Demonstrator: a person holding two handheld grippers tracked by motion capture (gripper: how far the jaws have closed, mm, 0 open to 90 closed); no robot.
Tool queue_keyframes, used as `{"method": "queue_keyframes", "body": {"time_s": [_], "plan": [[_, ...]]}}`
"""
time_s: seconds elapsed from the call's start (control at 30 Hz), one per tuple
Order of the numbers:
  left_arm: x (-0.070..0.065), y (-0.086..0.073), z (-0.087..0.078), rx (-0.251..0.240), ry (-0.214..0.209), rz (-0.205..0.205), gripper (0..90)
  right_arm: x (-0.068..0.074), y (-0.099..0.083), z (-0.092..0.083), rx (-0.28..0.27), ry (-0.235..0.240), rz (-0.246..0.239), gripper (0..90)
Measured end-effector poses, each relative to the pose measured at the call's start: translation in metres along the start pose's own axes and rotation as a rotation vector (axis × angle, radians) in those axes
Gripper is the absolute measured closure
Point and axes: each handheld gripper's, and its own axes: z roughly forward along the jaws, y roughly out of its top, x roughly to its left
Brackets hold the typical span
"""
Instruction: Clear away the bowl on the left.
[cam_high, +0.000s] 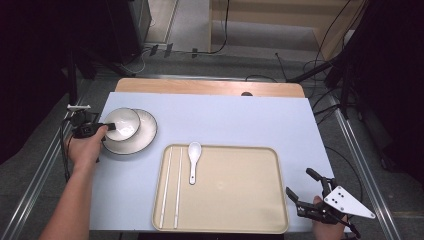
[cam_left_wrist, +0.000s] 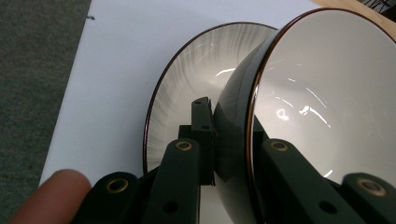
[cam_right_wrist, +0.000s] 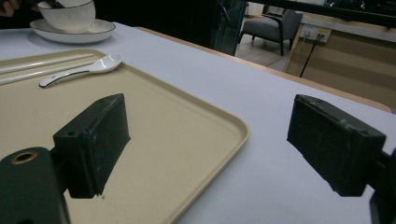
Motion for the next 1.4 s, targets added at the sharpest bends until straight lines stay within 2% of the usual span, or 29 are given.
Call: {"method": "queue_keyframes", "body": {"time_s": [0.1,0.3,0.37,0.63,0.93,1.1,1.3,1.4], "plan": [[0.0,-0.001,-0.004,-0.026,-0.028,-0.012,82.4,0.0,0.0,0.0,-0.001,0.001,-0.001,13.2],[-0.005,-0.004,-0.012,-0.036,-0.061,-0.006,82.4,0.0,0.0,0.0,-0.003,-0.002,0.0,13.2],[-0.008,-0.005,-0.015,-0.041,-0.065,0.005,82.5,0.0,0.0,0.0,-0.003,0.0,-0.001,13.2],[-0.02,-0.014,-0.022,-0.009,-0.106,0.054,82.5,0.0,0.0,0.0,-0.006,0.0,0.002,13.2],[-0.034,-0.027,-0.032,-0.005,-0.132,0.1,82.6,0.0,0.0,-0.001,-0.009,-0.002,0.007,13.2],[-0.043,-0.034,-0.038,0.008,-0.166,0.125,82.6,0.0,0.001,0.0,-0.009,-0.001,0.004,13.2],[-0.055,-0.043,-0.045,0.013,-0.175,0.166,82.6,0.0,0.001,0.0,-0.008,0.0,0.005,13.2],[-0.058,-0.046,-0.046,0.011,-0.181,0.168,82.6,0.0,0.001,0.0,-0.008,0.001,0.005,13.2]]}}
